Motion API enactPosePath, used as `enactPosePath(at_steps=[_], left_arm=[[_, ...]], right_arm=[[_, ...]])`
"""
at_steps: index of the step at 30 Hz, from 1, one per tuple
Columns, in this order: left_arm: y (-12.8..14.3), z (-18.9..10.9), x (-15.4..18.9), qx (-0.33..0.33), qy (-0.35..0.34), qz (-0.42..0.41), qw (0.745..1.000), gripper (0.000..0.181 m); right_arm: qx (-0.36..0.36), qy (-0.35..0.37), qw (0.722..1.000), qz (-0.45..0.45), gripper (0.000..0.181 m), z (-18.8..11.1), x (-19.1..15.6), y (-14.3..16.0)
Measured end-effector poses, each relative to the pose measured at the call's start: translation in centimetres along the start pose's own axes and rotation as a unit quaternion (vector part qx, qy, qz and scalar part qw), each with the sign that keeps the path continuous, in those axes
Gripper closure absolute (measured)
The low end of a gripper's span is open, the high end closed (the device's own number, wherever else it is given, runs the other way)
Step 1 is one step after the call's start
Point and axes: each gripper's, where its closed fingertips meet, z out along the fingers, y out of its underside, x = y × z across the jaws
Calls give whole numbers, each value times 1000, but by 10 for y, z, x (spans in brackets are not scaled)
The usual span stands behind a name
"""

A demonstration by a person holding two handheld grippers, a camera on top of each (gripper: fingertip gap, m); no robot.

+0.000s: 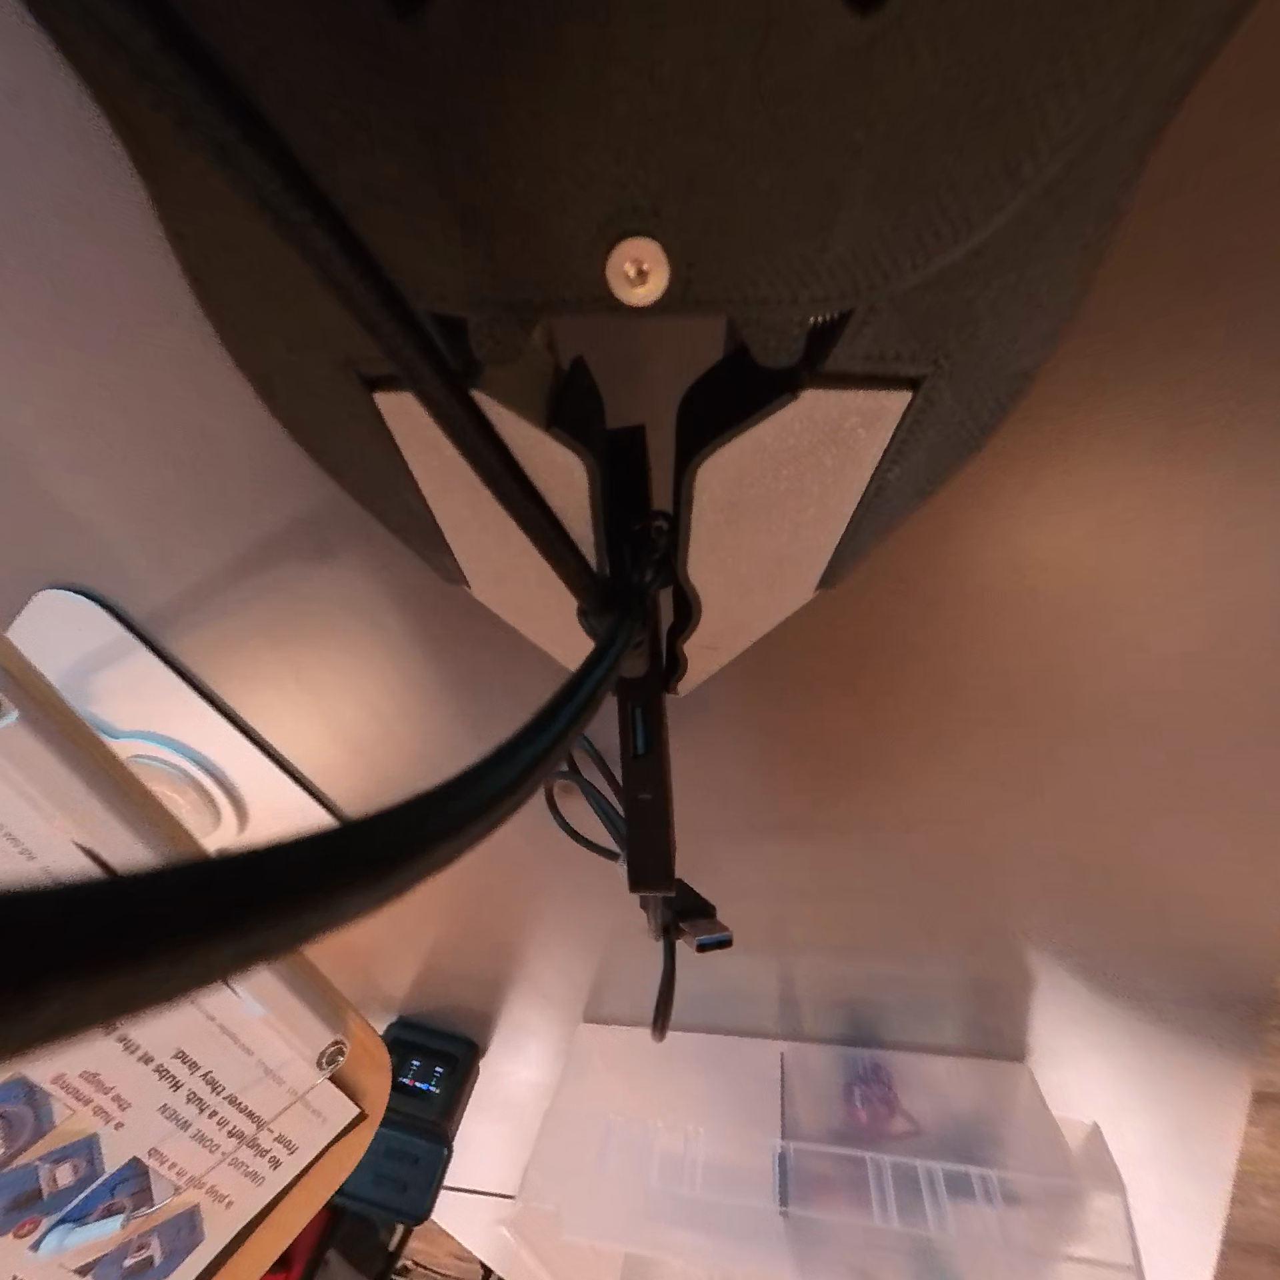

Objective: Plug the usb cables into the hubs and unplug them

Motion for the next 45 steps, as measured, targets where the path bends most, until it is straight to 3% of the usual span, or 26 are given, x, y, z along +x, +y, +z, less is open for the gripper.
enactPosePath(at_steps=[3, 5, 10, 17, 20, 24, 30, 36, 45], left_arm=[[14, 28, 10, -72, 2, 46, 996, 127], [10, 38, 17, -76, 5, 73, 994, 153], [10, 35, 13, -117, -25, 111, 987, 165], [-29, -13, -7, -30, -85, 90, 992, 169], [-52, -45, -17, 23, -128, 73, 989, 172], [-88, -85, -17, 115, -146, 37, 982, 174], [-118, -111, 4, 170, -156, 58, 971, 175], [-130, -104, 27, 167, -149, 88, 971, 174], [-108, -67, 22, 109, -159, 84, 978, 175]], right_arm=[[4, -10, 1000, 17, 171, 0, 0, 1], [6, -12, 1000, 20, 172, -1, 0, 0], [13, -16, 1000, 17, 172, -3, -2, -3], [-13, -61, 996, 70, 170, 2, -8, 10], [-46, -100, 988, 108, 158, 8, -15, 21], [-55, -97, 990, 88, 156, 11, -19, 24], [-61, -107, 991, 54, 155, 13, -30, 24], [-52, -107, 992, 36, 158, 10, -34, 17], [-71, -61, 995, 14, 172, 5, -24, 20]])
